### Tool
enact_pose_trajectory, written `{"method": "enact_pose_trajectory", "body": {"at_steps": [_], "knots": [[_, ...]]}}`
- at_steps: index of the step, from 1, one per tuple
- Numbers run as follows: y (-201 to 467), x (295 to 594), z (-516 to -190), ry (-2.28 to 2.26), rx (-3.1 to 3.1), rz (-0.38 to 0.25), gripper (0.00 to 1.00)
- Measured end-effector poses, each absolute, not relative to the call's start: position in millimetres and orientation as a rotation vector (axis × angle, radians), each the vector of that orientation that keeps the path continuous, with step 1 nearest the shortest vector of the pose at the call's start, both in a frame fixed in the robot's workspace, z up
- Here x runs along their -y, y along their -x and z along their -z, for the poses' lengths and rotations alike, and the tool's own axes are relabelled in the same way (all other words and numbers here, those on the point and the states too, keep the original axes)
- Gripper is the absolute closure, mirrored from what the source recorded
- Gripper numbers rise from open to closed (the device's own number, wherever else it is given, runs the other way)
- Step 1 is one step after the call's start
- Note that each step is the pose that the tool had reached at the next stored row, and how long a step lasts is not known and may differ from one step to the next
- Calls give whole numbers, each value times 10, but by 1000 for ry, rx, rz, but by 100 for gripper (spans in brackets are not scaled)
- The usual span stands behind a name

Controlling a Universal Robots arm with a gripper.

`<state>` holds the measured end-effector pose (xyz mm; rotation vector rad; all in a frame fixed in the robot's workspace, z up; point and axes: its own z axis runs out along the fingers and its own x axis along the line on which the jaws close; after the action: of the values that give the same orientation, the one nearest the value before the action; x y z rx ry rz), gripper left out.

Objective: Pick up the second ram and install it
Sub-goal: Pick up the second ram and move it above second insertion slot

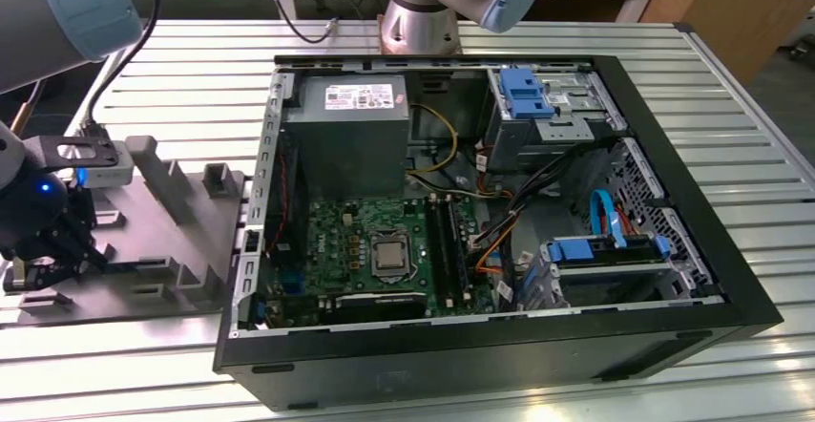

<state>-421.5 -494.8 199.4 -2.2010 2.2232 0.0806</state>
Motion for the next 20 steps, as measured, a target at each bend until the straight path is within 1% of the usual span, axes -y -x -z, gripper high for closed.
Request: {"method": "enact_pose_trajectory", "body": {"at_steps": [5, 20], "knots": [[4215, 4947, -1996, 2201, -2223, -81, 89], [4215, 4947, -2029, 2207, -2218, -81, 89]]}}
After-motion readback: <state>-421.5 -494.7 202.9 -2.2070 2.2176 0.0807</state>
